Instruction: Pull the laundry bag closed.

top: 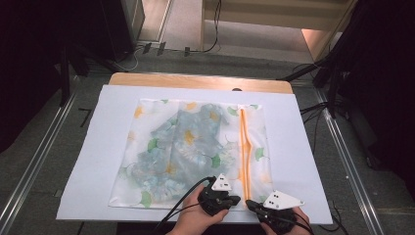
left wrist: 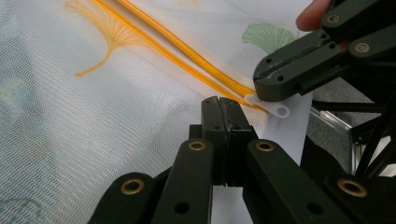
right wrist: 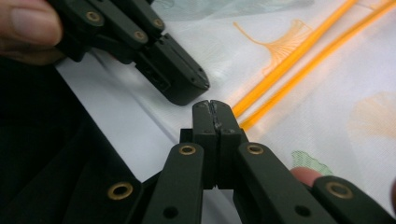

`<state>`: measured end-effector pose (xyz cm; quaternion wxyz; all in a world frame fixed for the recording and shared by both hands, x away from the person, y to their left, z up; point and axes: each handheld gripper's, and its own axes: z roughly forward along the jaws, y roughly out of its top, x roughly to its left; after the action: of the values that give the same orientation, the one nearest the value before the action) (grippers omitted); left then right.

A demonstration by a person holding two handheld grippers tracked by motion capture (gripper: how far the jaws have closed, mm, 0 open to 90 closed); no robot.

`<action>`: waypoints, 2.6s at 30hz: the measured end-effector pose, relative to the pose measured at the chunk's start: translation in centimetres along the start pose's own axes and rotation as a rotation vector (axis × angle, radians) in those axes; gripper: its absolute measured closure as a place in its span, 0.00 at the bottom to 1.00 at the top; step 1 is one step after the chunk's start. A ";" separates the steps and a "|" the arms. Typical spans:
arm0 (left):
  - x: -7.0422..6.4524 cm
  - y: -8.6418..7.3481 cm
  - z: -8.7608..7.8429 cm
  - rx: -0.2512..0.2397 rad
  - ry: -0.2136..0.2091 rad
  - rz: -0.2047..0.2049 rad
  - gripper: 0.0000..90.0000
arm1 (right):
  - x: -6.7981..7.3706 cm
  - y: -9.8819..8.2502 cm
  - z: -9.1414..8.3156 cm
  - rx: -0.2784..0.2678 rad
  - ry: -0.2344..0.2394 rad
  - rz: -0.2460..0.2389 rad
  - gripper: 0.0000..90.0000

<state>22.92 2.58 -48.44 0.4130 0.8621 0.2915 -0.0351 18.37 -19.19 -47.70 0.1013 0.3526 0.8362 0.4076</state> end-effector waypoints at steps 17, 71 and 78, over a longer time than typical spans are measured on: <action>0.0 0.0 0.0 0.000 -0.001 0.000 1.00 | 0.4 -1.0 0.0 0.019 0.021 -0.154 0.61; -0.2 -0.3 -0.2 -0.017 0.036 0.010 1.00 | -0.1 1.6 1.5 0.072 -0.059 0.217 0.81; -0.2 -0.3 -0.2 -0.020 0.030 0.007 1.00 | -0.4 1.5 1.0 0.086 -0.023 0.244 0.98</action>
<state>22.57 2.77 -48.45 0.4175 0.8593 0.2951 -0.0178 19.86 -18.20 -47.26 0.0452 0.4603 0.8026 0.3767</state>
